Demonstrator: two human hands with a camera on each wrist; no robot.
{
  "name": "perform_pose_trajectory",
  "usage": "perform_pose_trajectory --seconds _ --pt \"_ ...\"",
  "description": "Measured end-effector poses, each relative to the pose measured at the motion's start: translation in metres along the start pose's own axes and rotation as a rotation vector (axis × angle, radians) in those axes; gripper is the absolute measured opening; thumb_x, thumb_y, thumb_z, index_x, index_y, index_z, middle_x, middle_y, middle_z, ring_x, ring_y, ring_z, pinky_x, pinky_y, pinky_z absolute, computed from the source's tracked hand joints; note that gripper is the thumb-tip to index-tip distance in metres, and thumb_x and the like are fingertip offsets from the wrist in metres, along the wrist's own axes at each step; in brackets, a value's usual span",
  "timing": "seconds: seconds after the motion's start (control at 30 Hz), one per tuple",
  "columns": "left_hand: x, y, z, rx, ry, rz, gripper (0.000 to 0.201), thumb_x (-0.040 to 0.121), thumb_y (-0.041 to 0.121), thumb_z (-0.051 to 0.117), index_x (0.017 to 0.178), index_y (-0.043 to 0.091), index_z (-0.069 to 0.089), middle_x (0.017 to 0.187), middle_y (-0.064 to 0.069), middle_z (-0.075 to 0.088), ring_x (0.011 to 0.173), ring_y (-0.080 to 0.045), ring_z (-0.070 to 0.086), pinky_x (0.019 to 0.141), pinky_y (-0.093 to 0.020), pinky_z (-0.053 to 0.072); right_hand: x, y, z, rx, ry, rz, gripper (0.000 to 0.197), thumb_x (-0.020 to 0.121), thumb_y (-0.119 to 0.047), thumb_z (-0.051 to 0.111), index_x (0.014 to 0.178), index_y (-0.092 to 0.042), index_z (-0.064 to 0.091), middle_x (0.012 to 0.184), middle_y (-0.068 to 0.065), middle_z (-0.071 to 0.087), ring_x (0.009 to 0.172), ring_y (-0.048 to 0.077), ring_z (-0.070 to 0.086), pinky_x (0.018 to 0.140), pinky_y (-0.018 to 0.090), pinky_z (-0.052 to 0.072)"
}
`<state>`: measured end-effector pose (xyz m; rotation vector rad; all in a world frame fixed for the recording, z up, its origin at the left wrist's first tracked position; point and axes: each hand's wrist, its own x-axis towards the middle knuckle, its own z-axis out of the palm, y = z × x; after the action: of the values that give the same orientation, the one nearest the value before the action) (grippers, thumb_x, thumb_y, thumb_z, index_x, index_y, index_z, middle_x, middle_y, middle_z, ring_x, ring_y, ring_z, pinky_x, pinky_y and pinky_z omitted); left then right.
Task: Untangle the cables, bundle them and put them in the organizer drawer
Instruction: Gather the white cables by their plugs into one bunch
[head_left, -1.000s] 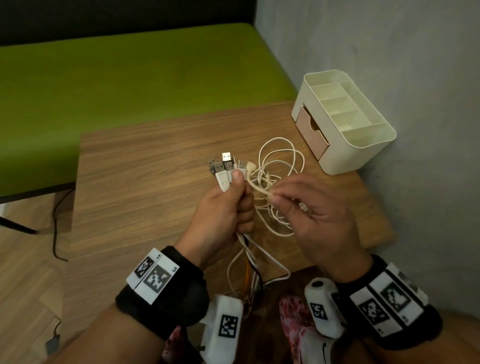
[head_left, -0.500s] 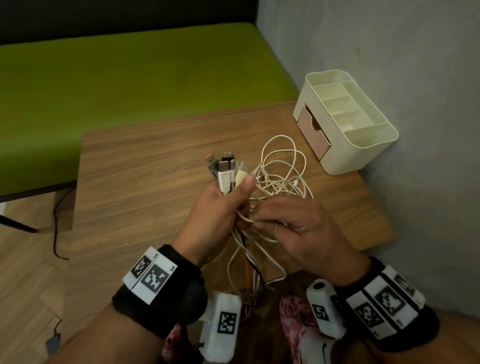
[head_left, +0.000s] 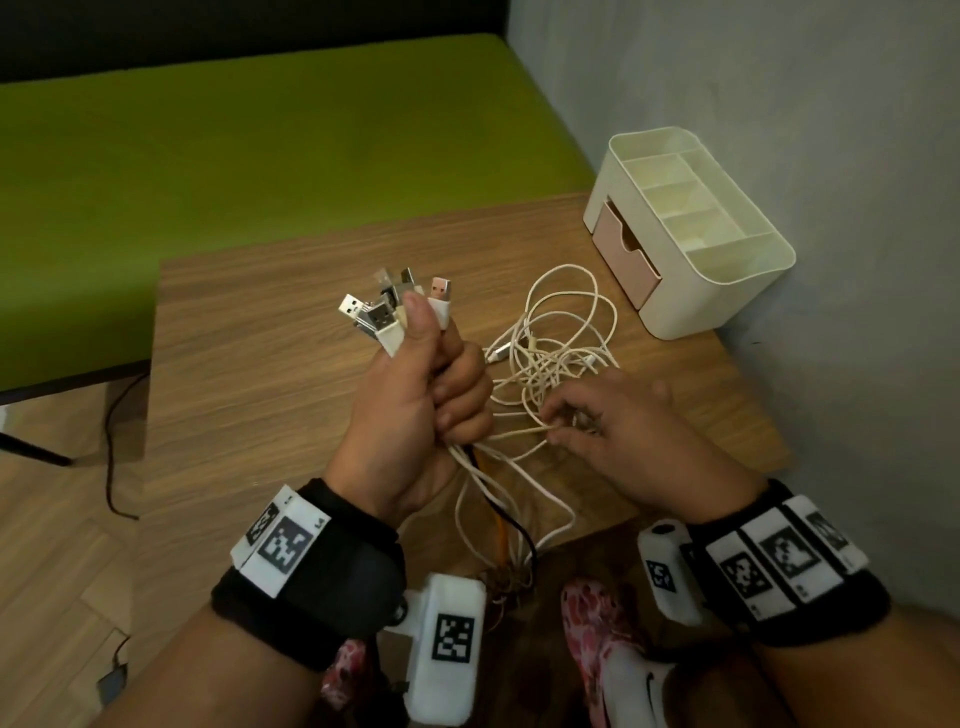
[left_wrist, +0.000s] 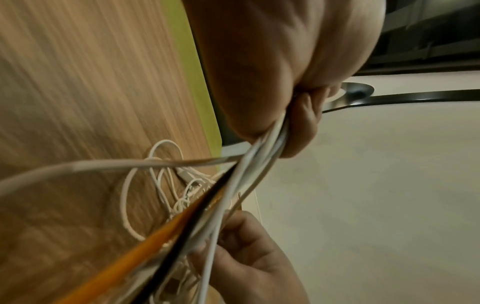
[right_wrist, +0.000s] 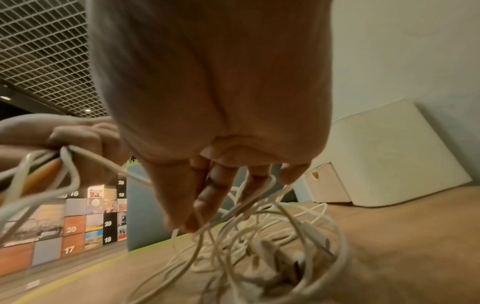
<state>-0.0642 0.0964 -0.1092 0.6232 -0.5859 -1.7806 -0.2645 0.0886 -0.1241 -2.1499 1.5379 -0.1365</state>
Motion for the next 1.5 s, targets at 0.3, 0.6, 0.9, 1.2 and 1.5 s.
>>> perform_pose_trajectory --seconds 0.3,0.6,0.9,1.2,1.5 --pt "-0.003 0.004 -0.002 0.474 0.078 0.028 0.042 0.093 0.052 0.049 0.067 0.022 0.037 0.057 0.002 0.024 0.045 -0.009 0.021 0.042 -0.018 0.023 -0.005 -0.011 -0.01 0.308 0.571 -0.206 0.01 0.092 -0.021 0.059 0.099 -0.026 0.063 0.104 -0.018 0.062 0.107 0.002 0.055 0.093 0.037 0.039" --pt "-0.009 -0.012 0.007 0.818 -0.06 -0.047 0.026 0.083 0.03 0.069 0.087 0.004 0.068 0.064 -0.017 0.059 0.044 -0.012 0.037 0.045 -0.024 0.028 -0.001 -0.012 -0.006 0.498 0.531 -0.293 0.016 0.087 0.001 0.065 0.098 -0.01 0.071 0.095 -0.015 0.057 0.088 0.001 0.058 0.075 0.012 0.043" --pt "-0.007 0.009 0.0 0.494 -0.019 -0.004 0.019 0.086 0.023 0.06 0.079 0.007 0.068 0.054 -0.005 0.051 0.036 -0.008 0.032 0.036 -0.017 0.022 0.009 0.014 0.002 -0.156 0.066 0.132 0.022 0.091 -0.046 0.06 0.108 -0.033 0.063 0.122 -0.014 0.05 0.116 0.011 0.046 0.089 0.035 0.027" --pt "0.005 0.007 -0.013 0.864 0.334 -0.084 0.015 0.092 0.013 0.065 0.093 -0.001 0.066 0.08 -0.016 0.073 0.036 -0.001 0.043 0.039 -0.018 0.03 0.0 0.002 -0.016 0.718 0.311 -0.057 0.006 0.091 -0.024 0.065 0.089 -0.019 0.066 0.091 -0.005 0.068 0.086 0.007 0.064 0.078 0.025 0.05" --pt "0.005 0.004 -0.016 1.135 0.424 0.107 0.003 0.085 0.025 0.075 0.088 0.025 0.075 0.075 0.009 0.072 0.059 0.003 0.06 0.058 -0.02 0.045 -0.001 0.008 -0.012 0.451 0.103 0.093 0.012 0.095 -0.038 0.06 0.095 -0.036 0.071 0.086 -0.018 0.069 0.082 -0.004 0.06 0.068 0.015 0.044"
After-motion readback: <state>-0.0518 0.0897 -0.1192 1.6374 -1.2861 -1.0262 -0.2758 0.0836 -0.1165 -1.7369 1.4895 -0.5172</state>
